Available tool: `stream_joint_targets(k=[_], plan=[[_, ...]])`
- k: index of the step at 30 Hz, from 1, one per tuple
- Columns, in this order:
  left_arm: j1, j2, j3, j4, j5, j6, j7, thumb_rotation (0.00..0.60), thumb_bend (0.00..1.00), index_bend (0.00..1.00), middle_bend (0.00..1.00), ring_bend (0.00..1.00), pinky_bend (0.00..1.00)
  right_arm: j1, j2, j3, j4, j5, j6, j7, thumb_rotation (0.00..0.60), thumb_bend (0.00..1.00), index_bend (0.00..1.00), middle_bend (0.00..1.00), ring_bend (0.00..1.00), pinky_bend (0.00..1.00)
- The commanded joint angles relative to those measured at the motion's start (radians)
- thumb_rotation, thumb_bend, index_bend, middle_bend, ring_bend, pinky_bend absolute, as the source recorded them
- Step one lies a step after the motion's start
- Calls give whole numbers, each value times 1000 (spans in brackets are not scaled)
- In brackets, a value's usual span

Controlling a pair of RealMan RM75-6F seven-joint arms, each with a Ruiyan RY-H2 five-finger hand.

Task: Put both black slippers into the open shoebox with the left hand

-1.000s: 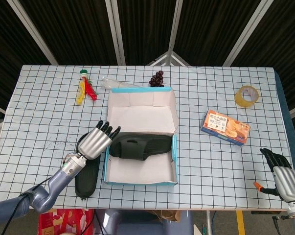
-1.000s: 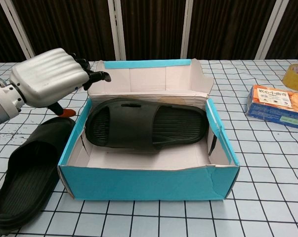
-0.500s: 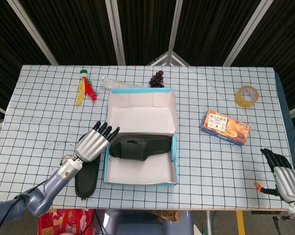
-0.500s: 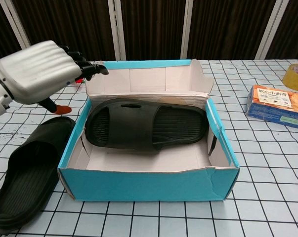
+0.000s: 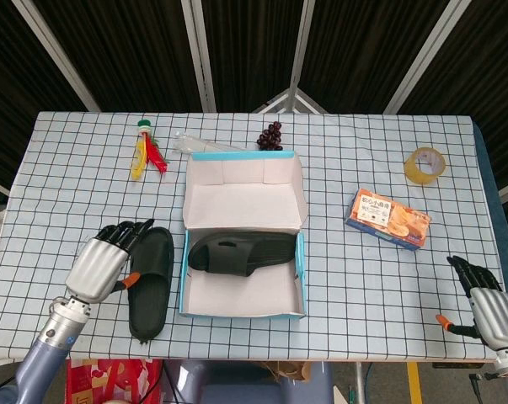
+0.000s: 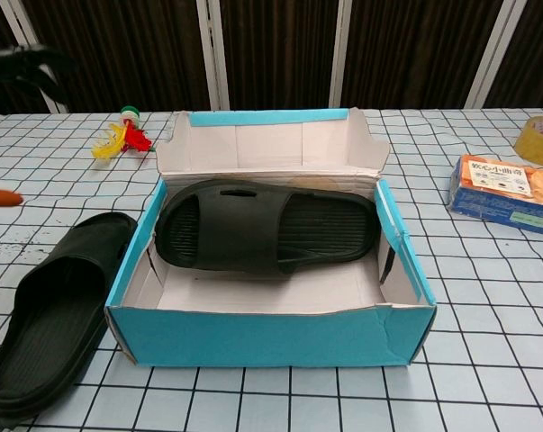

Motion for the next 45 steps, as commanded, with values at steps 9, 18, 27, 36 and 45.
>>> stream_joint_targets(k=[9, 18, 27, 36, 45], plan=[[-133, 234, -72, -139, -427, -357, -37, 554, 112, 0, 155, 168, 277, 4, -3, -1, -2, 2, -10, -15, 600, 221, 13, 75, 95, 72], [-274, 194, -74, -50, -629, -495, 66, 550, 112, 0, 161, 167, 277, 10, -3, 3, -6, 19, -23, -25, 600, 221, 13, 75, 95, 72], [-389, 140, -42, 28, -799, -595, 120, 553, 112, 0, 136, 134, 234, 14, -6, 1, -10, 25, -34, -39, 600, 221, 14, 75, 95, 72], [-468, 70, 3, 61, -875, -572, 183, 555, 112, 0, 145, 134, 234, 12, -2, 3, -11, 29, -31, -34, 600, 221, 13, 75, 95, 72], [-513, -21, 34, 109, -902, -540, 219, 554, 112, 0, 176, 134, 234, 9, -1, 2, -8, 22, -23, -23, 600, 221, 14, 75, 95, 72]])
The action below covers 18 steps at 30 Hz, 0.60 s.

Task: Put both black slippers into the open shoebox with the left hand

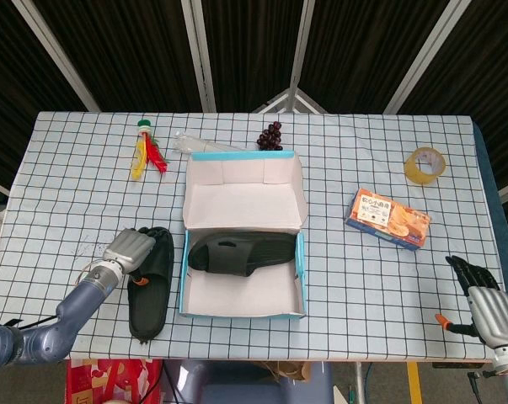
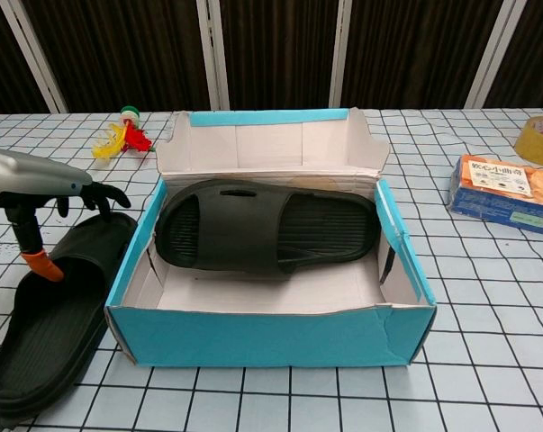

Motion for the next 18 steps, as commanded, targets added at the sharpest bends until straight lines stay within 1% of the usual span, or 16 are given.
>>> stream_joint_targets(k=[1, 8, 18], plan=[[-14, -20, 7, 11, -7, 11, 6, 557, 112, 0, 182, 134, 234, -1, 0, 1, 2, 0, 2, 2, 600, 221, 14, 75, 95, 72], [-28, -46, 20, 27, -12, 39, 11, 556, 112, 0, 211, 134, 234, -1, 2, -1, 5, -4, 2, 11, 600, 221, 14, 75, 95, 72], [-34, -54, 39, 33, -10, 74, 18, 557, 113, 0, 225, 135, 234, -4, 4, -2, 1, -7, 6, 7, 600, 221, 14, 75, 95, 72]])
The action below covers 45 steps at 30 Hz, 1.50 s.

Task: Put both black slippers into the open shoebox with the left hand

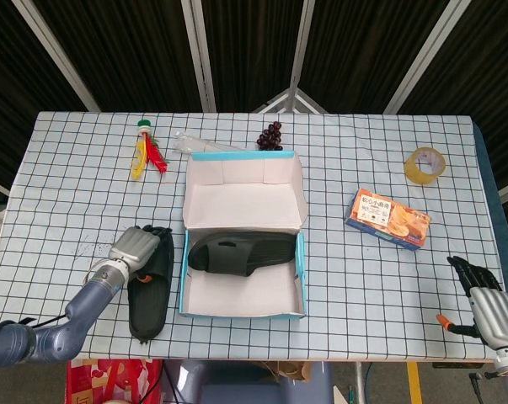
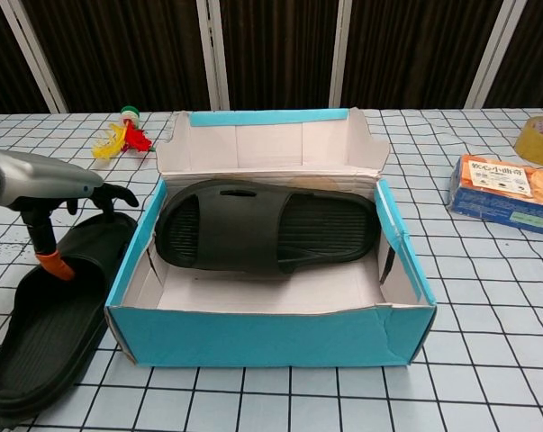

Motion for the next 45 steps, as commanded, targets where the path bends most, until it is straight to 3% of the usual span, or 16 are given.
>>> stream_joint_targets(k=[1, 7, 13, 20, 33, 45], plan=[[-1, -2, 8, 4, 1, 10, 8, 558, 113, 0, 226, 135, 234, 0, 0, 0, -1, 0, 0, -1, 600, 221, 14, 75, 95, 72], [-4, -13, 18, 11, -6, 14, 12, 561, 115, 12, 237, 143, 234, 1, 1, 0, -3, 4, -4, -3, 600, 221, 13, 75, 95, 72], [4, -23, 11, 17, 34, 19, -12, 569, 152, 160, 309, 177, 241, 1, 2, 0, -4, 5, -5, -2, 600, 221, 13, 75, 95, 72], [15, -27, 11, 20, 70, 28, -30, 600, 193, 199, 353, 202, 255, -1, 3, 0, -3, 1, -1, 3, 600, 221, 13, 75, 95, 72], [25, -55, 15, 42, 71, 62, -16, 600, 376, 413, 518, 278, 313, -1, 4, 0, -3, 3, -2, 3, 600, 221, 13, 75, 95, 72], [59, -18, -10, 18, 139, 120, -52, 600, 422, 514, 581, 306, 329, -2, 4, -1, -3, 0, 0, 7, 600, 221, 13, 75, 95, 72]])
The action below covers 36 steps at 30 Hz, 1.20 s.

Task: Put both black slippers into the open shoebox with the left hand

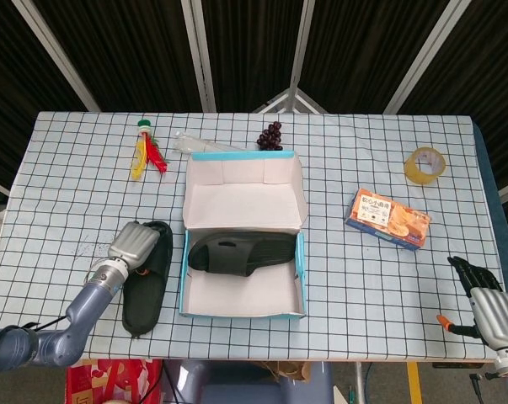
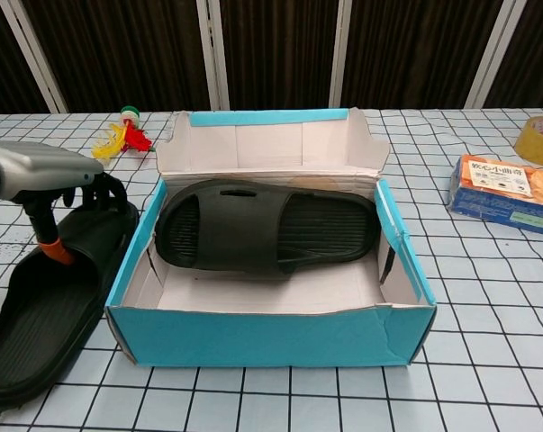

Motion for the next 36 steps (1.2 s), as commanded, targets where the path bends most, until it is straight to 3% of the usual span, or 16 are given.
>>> stream_joint_targets(k=[1, 4, 12, 18, 24, 30, 36], plan=[[9, 28, -7, -19, 23, 19, -8, 600, 422, 515, 583, 306, 329, 1, 0, 0, 1, 0, -1, 1, 600, 221, 13, 75, 95, 72], [18, 84, -4, -63, 60, 51, 0, 600, 422, 525, 591, 305, 329, 2, 0, 0, 1, 1, -5, -1, 600, 221, 13, 75, 95, 72], [38, 341, 35, -263, 217, 125, 74, 600, 423, 573, 618, 305, 330, 5, 0, 0, -4, 3, -10, -5, 600, 221, 14, 75, 95, 72], [51, 500, 61, -355, 474, 250, 274, 600, 424, 583, 625, 305, 330, 6, 1, -2, -8, 1, -12, -6, 600, 221, 14, 75, 95, 72], [32, 530, 28, -350, 805, 318, 464, 600, 424, 586, 632, 305, 329, 1, 3, -3, -10, -7, -1, -1, 600, 221, 13, 74, 95, 72], [-32, 518, -25, -323, 1078, 244, 559, 600, 424, 586, 633, 305, 330, 0, 4, -4, -3, -12, 0, 14, 600, 221, 14, 75, 95, 72], [-94, 468, -82, -321, 1169, 104, 598, 600, 424, 586, 633, 305, 331, -4, 7, -5, 0, -19, 11, 28, 600, 221, 14, 75, 95, 72]])
